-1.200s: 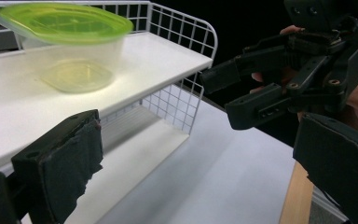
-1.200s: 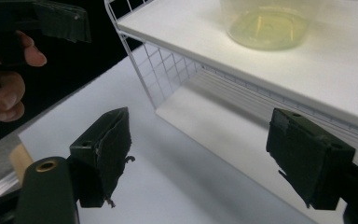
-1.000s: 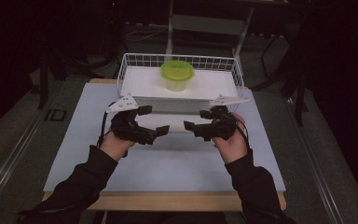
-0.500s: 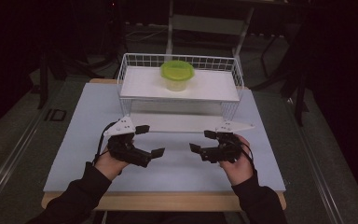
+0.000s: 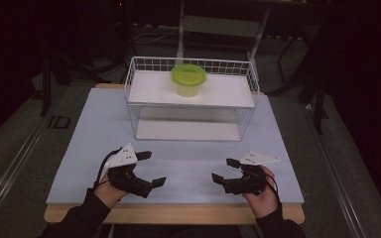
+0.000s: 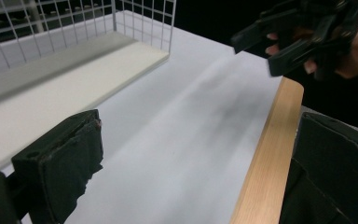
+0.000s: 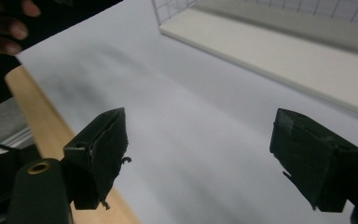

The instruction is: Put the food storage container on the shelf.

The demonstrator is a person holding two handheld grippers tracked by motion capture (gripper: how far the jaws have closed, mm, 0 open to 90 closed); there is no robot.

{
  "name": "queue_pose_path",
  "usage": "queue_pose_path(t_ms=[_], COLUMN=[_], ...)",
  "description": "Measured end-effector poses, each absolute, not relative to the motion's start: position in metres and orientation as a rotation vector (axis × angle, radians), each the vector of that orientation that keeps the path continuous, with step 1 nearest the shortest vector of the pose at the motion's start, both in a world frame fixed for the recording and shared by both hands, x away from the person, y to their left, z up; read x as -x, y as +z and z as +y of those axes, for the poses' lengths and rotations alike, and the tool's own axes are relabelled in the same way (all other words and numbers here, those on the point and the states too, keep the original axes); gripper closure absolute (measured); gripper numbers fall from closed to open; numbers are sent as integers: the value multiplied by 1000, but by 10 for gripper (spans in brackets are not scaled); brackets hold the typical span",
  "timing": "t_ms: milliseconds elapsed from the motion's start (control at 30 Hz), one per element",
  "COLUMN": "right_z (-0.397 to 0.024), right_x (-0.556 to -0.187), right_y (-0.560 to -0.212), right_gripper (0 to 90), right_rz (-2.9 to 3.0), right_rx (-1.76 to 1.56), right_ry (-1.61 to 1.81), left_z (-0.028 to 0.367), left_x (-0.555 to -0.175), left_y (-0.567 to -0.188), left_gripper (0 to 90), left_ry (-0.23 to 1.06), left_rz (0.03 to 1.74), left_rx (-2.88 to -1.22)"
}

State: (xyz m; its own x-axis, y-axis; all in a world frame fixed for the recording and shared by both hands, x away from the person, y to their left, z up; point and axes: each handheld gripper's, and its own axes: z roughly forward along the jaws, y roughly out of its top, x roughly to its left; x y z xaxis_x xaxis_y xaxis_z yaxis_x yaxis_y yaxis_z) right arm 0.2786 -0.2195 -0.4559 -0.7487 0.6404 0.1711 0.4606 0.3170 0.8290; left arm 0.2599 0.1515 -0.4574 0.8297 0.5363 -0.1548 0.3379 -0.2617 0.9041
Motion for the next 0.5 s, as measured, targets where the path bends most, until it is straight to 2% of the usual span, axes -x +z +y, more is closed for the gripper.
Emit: queue_pose_path(t_ms=[500], right_z=[-239], right_x=[-264], right_y=[-470], right_gripper=[187], right_rz=[2347], right_rx=[-1021], right_ry=[1269], left_z=[176], left_x=[-249], left_y=[-490], left_gripper=[23], left_ry=[193], left_rz=[730], left_rx=[-1890])
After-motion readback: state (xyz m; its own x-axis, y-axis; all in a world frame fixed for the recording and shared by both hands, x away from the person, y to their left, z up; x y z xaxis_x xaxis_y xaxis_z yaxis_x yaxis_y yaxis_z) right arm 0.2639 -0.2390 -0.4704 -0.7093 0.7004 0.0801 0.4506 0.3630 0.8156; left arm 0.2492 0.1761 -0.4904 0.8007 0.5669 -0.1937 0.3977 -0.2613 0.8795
